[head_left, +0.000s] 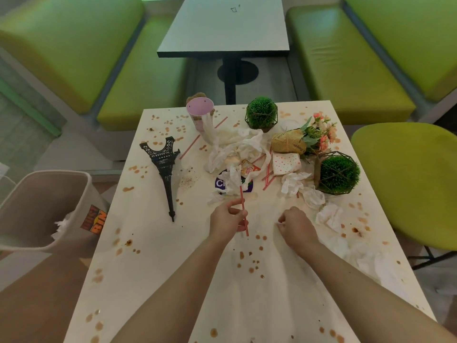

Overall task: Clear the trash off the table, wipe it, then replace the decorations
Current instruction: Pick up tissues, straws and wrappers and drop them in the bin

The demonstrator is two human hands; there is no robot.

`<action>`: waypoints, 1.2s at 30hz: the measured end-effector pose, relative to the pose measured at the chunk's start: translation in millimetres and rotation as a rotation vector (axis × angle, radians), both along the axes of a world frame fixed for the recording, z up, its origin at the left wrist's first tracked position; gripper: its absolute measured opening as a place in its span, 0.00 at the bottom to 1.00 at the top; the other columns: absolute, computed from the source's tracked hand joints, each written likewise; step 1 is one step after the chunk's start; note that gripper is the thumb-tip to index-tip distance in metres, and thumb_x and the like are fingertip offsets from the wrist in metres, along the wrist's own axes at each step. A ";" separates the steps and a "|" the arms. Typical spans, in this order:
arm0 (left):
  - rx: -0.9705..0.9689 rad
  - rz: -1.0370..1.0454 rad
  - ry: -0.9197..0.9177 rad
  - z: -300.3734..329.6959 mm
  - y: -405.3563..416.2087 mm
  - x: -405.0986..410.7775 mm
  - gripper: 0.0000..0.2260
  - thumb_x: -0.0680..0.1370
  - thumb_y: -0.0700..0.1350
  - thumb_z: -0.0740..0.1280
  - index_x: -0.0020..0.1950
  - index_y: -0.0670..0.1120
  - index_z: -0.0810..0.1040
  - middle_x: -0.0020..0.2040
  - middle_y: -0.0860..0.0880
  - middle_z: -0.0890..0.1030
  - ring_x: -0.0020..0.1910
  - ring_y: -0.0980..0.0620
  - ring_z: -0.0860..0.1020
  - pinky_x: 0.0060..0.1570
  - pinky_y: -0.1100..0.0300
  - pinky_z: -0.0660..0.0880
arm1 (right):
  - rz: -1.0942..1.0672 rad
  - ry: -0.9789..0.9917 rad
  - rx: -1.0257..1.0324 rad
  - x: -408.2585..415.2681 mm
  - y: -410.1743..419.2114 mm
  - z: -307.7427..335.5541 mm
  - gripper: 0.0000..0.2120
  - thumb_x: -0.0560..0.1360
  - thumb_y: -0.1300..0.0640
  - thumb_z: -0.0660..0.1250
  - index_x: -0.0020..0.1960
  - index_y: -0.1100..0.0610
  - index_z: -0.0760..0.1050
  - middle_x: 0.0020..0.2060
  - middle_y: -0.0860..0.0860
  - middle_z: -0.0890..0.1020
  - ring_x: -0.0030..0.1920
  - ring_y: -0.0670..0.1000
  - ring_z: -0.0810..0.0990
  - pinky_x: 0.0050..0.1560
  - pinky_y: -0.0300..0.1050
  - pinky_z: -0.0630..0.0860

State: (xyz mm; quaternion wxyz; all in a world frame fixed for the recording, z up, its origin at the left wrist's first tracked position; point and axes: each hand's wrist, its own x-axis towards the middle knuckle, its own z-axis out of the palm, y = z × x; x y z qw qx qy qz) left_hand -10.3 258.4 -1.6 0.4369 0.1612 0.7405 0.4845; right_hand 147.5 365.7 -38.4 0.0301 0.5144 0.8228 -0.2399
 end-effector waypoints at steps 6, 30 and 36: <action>0.038 0.036 0.025 14.9 -20.6 -28.8 0.16 0.78 0.36 0.68 0.64 0.49 0.77 0.46 0.46 0.82 0.43 0.47 0.84 0.44 0.54 0.82 | -0.070 0.351 -0.184 -48.3 -23.8 39.7 0.04 0.77 0.58 0.65 0.51 0.50 0.75 0.44 0.49 0.79 0.44 0.48 0.80 0.33 0.46 0.79; -0.006 0.310 0.449 96.8 -262.3 -293.0 0.16 0.79 0.40 0.67 0.67 0.48 0.77 0.49 0.52 0.82 0.43 0.56 0.81 0.37 0.63 0.80 | 0.132 0.799 -0.337 -361.3 -244.4 142.4 0.03 0.78 0.60 0.65 0.52 0.55 0.75 0.47 0.49 0.76 0.43 0.43 0.74 0.36 0.30 0.68; -0.154 0.242 0.556 86.1 -283.8 -335.1 0.17 0.79 0.40 0.67 0.68 0.49 0.77 0.51 0.52 0.82 0.41 0.51 0.83 0.39 0.53 0.83 | 0.134 0.713 -0.354 -402.1 -272.3 127.2 0.04 0.79 0.56 0.66 0.53 0.53 0.73 0.46 0.48 0.77 0.42 0.43 0.75 0.36 0.31 0.69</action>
